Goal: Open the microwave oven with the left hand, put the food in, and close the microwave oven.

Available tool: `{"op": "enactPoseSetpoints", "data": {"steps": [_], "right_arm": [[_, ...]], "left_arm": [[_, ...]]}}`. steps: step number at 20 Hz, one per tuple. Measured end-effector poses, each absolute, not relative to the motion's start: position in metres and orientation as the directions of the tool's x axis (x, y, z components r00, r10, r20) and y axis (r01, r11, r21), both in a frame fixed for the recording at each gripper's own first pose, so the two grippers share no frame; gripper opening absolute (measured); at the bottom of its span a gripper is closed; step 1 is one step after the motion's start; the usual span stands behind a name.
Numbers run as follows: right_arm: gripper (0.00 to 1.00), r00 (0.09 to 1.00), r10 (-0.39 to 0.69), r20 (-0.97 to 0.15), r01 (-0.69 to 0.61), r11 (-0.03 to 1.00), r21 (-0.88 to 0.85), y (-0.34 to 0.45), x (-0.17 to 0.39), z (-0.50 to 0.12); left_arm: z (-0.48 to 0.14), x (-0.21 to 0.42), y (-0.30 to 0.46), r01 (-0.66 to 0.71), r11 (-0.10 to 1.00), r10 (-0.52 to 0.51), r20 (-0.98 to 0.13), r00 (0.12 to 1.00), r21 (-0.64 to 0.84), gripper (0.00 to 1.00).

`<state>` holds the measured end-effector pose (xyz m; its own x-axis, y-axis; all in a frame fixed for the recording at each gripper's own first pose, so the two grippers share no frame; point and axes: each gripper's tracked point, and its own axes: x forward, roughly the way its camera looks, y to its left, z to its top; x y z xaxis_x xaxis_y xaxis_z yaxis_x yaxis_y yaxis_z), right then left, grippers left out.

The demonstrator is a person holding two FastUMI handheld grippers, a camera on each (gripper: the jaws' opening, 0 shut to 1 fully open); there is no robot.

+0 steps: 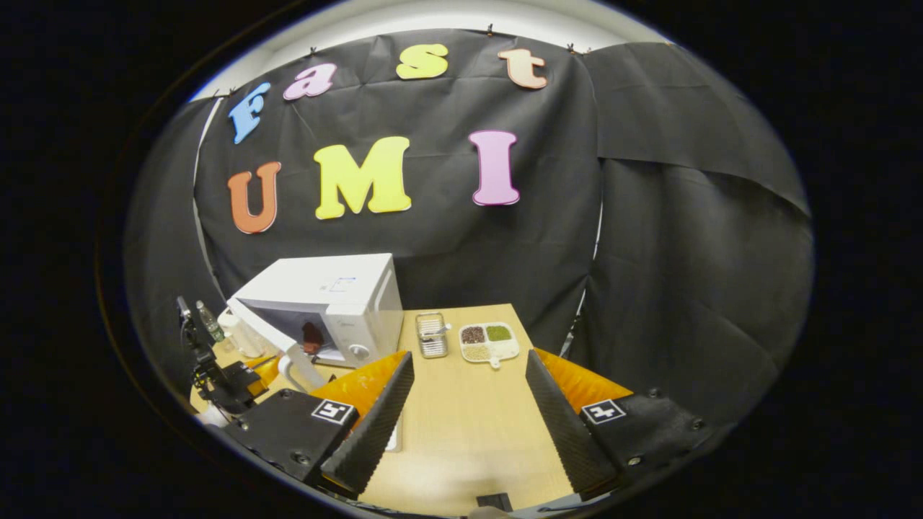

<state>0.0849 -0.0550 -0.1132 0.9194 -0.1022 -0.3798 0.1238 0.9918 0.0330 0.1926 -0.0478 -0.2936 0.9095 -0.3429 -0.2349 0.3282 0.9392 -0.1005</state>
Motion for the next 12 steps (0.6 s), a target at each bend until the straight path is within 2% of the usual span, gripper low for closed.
{"op": "enactPoseSetpoints", "data": {"steps": [1,2,4,5,6,7,9,10,11,12], "right_arm": [[1.00,0.919,-0.104,-0.381,0.127,0.991,0.035,-0.057,0.084,-0.113],[0.94,0.918,-0.103,-0.384,0.128,0.991,0.039,-0.060,0.084,-0.112],[0.94,0.917,-0.111,-0.384,0.134,0.990,0.035,-0.069,0.082,-0.114],[0.99,0.916,-0.115,-0.384,0.138,0.990,0.033,-0.073,0.082,-0.115],[0.99,0.916,-0.115,-0.385,0.138,0.990,0.033,-0.074,0.083,-0.113],[0.94,0.915,-0.118,-0.386,0.141,0.989,0.032,-0.076,0.084,-0.112],[0.94,0.915,-0.119,-0.385,0.142,0.989,0.032,-0.077,0.087,-0.111],[0.99,0.914,-0.121,-0.386,0.144,0.989,0.031,-0.079,0.088,-0.112],[0.94,0.912,-0.121,-0.391,0.145,0.989,0.032,-0.080,0.089,-0.114],[0.94,0.911,-0.121,-0.395,0.146,0.989,0.034,-0.082,0.091,-0.115]], "left_arm": [[-0.292,0.196,-0.051,0.331,0.938,-0.345,-0.230,0.910,-0.101,0.00],[-0.291,0.200,-0.055,0.334,0.937,-0.348,-0.226,0.910,-0.100,0.00],[-0.290,0.208,-0.060,0.332,0.939,-0.344,-0.223,0.912,-0.089,0.00],[-0.291,0.213,-0.062,0.328,0.940,-0.341,-0.222,0.913,-0.094,0.00],[-0.292,0.217,-0.065,0.323,0.941,-0.338,-0.222,0.914,-0.106,0.00],[-0.294,0.221,-0.067,0.320,0.940,-0.338,-0.226,0.913,-0.114,0.00],[-0.298,0.230,-0.071,0.313,0.944,-0.330,-0.237,0.914,-0.109,0.00],[-0.298,0.234,-0.072,0.309,0.946,-0.325,-0.235,0.916,-0.102,0.00],[-0.300,0.239,-0.073,0.308,0.946,-0.324,-0.239,0.915,-0.103,0.00],[-0.301,0.244,-0.075,0.302,0.947,-0.319,-0.239,0.917,-0.106,0.00]]}}
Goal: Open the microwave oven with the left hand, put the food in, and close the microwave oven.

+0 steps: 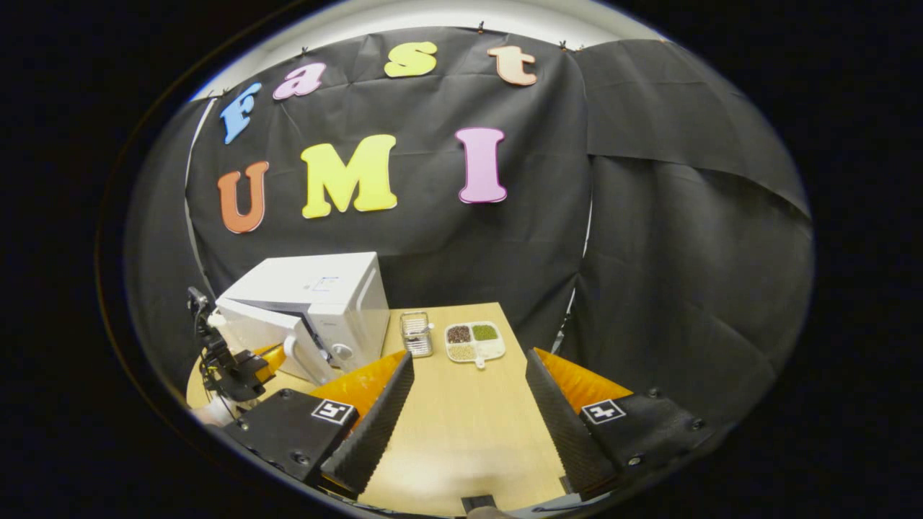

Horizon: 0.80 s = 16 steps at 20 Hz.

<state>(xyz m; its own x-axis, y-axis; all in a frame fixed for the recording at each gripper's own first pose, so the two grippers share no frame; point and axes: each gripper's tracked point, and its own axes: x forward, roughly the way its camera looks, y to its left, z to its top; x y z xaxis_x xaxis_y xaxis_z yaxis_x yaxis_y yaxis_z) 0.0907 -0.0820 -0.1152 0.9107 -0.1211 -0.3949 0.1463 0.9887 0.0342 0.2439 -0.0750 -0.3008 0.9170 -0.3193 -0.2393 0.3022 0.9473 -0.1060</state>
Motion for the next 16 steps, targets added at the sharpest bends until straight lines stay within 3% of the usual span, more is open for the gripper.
{"op": "enactPoseSetpoints", "data": {"steps": [9,10,11,13,14,15,16], "right_arm": [[0.94,0.910,-0.121,-0.397,0.144,0.989,0.030,-0.087,0.104,-0.113],[1.00,0.910,-0.120,-0.396,0.143,0.989,0.030,-0.086,0.106,-0.113],[0.94,0.911,-0.116,-0.395,0.139,0.990,0.032,-0.086,0.106,-0.113],[0.94,0.912,-0.107,-0.395,0.132,0.991,0.035,-0.082,0.108,-0.111],[1.00,0.915,-0.103,-0.390,0.127,0.991,0.036,-0.081,0.107,-0.109],[1.00,0.916,-0.102,-0.388,0.126,0.991,0.037,-0.080,0.108,-0.107],[0.94,0.917,-0.095,-0.387,0.121,0.992,0.042,-0.077,0.108,-0.108]], "left_arm": [[-0.303,0.271,-0.085,0.277,0.954,-0.297,-0.239,0.924,-0.113,0.00],[-0.303,0.273,-0.085,0.274,0.955,-0.293,-0.239,0.926,-0.112,0.00],[-0.303,0.275,-0.085,0.266,0.957,-0.286,-0.243,0.927,-0.113,0.00],[-0.304,0.278,-0.085,0.239,0.963,-0.265,-0.266,0.927,-0.128,0.00],[-0.303,0.276,-0.087,0.240,0.962,-0.268,-0.260,0.928,-0.134,0.00],[-0.305,0.275,-0.087,0.241,0.962,-0.267,-0.263,0.927,-0.126,0.00],[-0.307,0.274,-0.082,0.236,0.965,-0.260,-0.275,0.926,-0.118,0.00]]}}
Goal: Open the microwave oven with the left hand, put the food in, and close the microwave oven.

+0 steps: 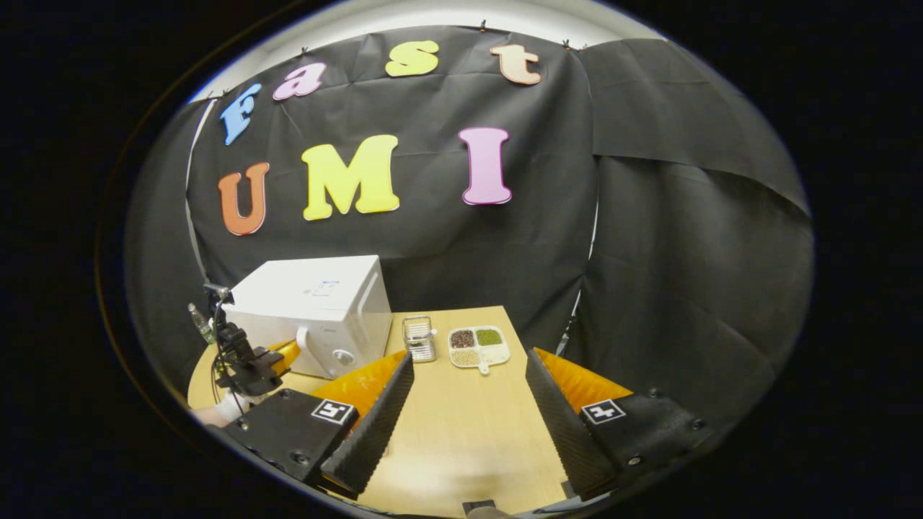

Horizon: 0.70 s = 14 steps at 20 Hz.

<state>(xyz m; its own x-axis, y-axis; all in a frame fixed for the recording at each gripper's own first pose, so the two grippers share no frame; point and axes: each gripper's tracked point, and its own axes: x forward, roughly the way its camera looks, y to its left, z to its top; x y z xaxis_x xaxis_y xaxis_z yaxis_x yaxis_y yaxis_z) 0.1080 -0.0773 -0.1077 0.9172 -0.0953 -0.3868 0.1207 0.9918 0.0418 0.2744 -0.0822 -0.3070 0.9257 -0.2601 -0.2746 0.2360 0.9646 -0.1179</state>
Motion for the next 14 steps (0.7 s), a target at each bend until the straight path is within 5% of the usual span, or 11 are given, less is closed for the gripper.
{"op": "enactPoseSetpoints", "data": {"steps": [7,8,9,11,13,14], "right_arm": [[0.99,0.920,-0.083,-0.382,0.110,0.993,0.049,-0.072,0.095,-0.110],[0.99,0.920,-0.079,-0.384,0.107,0.993,0.051,-0.071,0.093,-0.110],[0.94,0.922,-0.073,-0.381,0.099,0.994,0.047,-0.068,0.091,-0.110],[0.99,0.922,-0.073,-0.380,0.093,0.995,0.036,-0.064,0.087,-0.111],[0.94,0.923,-0.061,-0.381,0.085,0.995,0.047,-0.058,0.082,-0.111],[0.99,0.925,-0.056,-0.377,0.080,0.996,0.048,-0.055,0.079,-0.111]], "left_arm": [[-0.305,0.253,-0.045,0.176,0.982,-0.189,-0.276,0.942,-0.073,0.00],[-0.304,0.244,-0.037,0.157,0.986,-0.166,-0.274,0.947,-0.057,0.07],[-0.307,0.238,-0.032,0.149,0.987,-0.158,-0.281,0.947,-0.051,0.37],[-0.311,0.228,-0.024,0.141,0.990,-0.141,-0.297,0.944,-0.022,0.96],[-0.309,0.223,-0.019,0.134,0.991,-0.130,-0.300,0.945,-0.006,0.87],[-0.304,0.220,-0.020,0.138,0.990,-0.137,-0.293,0.946,-0.019,0.96]]}}
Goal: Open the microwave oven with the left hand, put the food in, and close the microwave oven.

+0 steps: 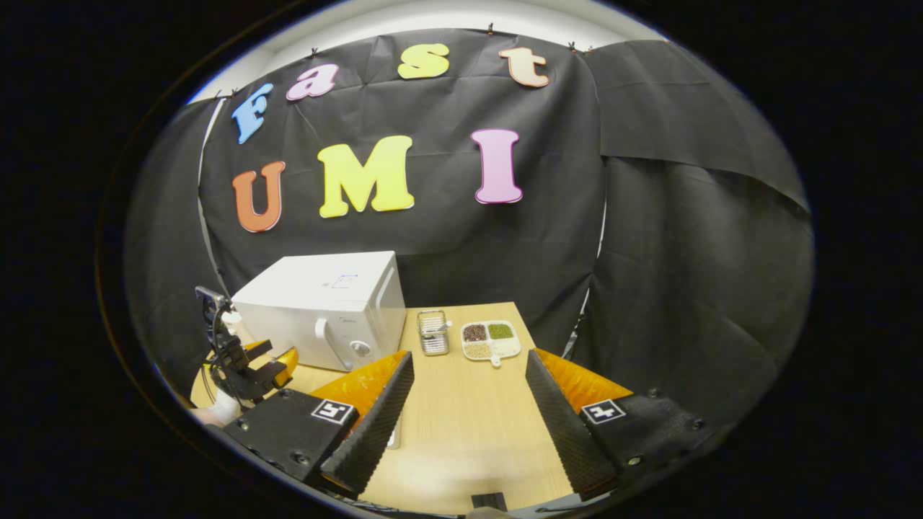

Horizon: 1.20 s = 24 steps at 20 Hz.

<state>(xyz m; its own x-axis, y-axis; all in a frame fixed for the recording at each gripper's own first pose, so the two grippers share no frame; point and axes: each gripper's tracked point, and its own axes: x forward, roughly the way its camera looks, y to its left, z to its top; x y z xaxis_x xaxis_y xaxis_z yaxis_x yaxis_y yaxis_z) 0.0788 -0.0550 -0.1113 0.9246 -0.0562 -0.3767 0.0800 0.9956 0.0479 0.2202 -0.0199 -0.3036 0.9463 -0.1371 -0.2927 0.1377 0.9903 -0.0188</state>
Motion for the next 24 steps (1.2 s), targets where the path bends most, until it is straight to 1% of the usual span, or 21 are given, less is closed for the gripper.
{"op": "enactPoseSetpoints", "data": {"steps": [2,3,4,5,7,8,11,14,15,16,17,18,21,22,23,24], "right_arm": [[0.99,0.928,-0.049,-0.369,0.066,0.997,0.034,-0.048,0.074,-0.107],[0.94,0.932,-0.049,-0.359,0.062,0.998,0.024,-0.046,0.072,-0.104],[0.94,0.938,-0.046,-0.344,0.055,0.998,0.017,-0.043,0.070,-0.098],[0.99,0.944,-0.043,-0.328,0.050,0.999,0.011,-0.040,0.068,-0.092],[0.99,0.955,-0.033,-0.294,0.035,0.999,0.003,-0.029,0.066,-0.078],[0.94,0.960,-0.026,-0.277,0.027,1.000,0.001,-0.023,0.065,-0.072],[0.94,0.980,0.004,-0.197,-0.006,1.000,-0.006,0.000,0.064,-0.047],[0.94,0.990,0.031,-0.140,-0.032,0.999,-0.010,0.022,0.060,-0.029],[0.94,0.992,0.038,-0.122,-0.039,0.999,-0.009,0.028,0.058,-0.023],[0.94,0.993,0.041,-0.110,-0.042,0.999,-0.006,0.034,0.059,-0.019],[0.94,0.994,0.048,-0.099,-0.049,0.999,-0.003,0.041,0.057,-0.016],[0.94,0.994,0.060,-0.086,-0.060,0.998,0.008,0.048,0.055,-0.011],[0.94,0.996,0.071,-0.055,-0.069,0.997,0.036,0.061,0.052,-0.005],[1.00,0.996,0.073,-0.051,-0.070,0.996,0.048,0.063,0.050,-0.004],[0.94,0.996,0.077,-0.051,-0.074,0.996,0.059,0.066,0.048,-0.004],[0.94,0.996,0.074,-0.052,-0.071,0.995,0.065,0.068,0.048,-0.005]], "left_arm": [[-0.292,0.210,-0.020,0.142,0.990,-0.142,-0.283,0.948,-0.023,0.96],[-0.285,0.204,-0.016,0.134,0.991,-0.134,-0.286,0.949,-0.021,0.96],[-0.277,0.194,-0.013,0.127,0.991,-0.131,-0.288,0.949,-0.032,0.96],[-0.264,0.183,-0.008,0.123,0.991,-0.131,-0.276,0.952,-0.045,0.96],[-0.233,0.159,0.004,0.115,0.991,-0.128,-0.247,0.961,-0.067,0.97],[-0.218,0.145,0.012,0.110,0.992,-0.123,-0.239,0.963,-0.069,0.97],[-0.163,0.102,0.042,0.089,0.994,-0.098,-0.177,0.979,-0.058,0.96],[-0.118,0.072,0.066,0.030,0.998,-0.037,-0.127,0.991,-0.052,0.96],[-0.100,0.062,0.071,0.018,0.998,-0.024,-0.098,0.995,-0.057,0.85],[-0.084,0.055,0.074,0.004,0.998,-0.009,-0.073,0.997,-0.064,0.94],[-0.071,0.050,0.077,-0.007,0.998,0.003,-0.063,0.998,-0.064,0.82],[-0.063,0.046,0.078,-0.011,0.998,0.007,-0.054,0.998,-0.063,0.93],[-0.037,0.042,0.084,-0.023,0.998,0.023,-0.003,1.000,-0.060,0.93],[-0.034,0.041,0.082,-0.013,0.998,0.014,0.008,1.000,-0.059,0.93],[-0.032,0.039,0.080,-0.006,0.998,0.006,0.008,1.000,-0.056,0.93],[-0.030,0.039,0.080,-0.002,0.999,0.002,0.010,1.000,-0.051,0.93]]}}
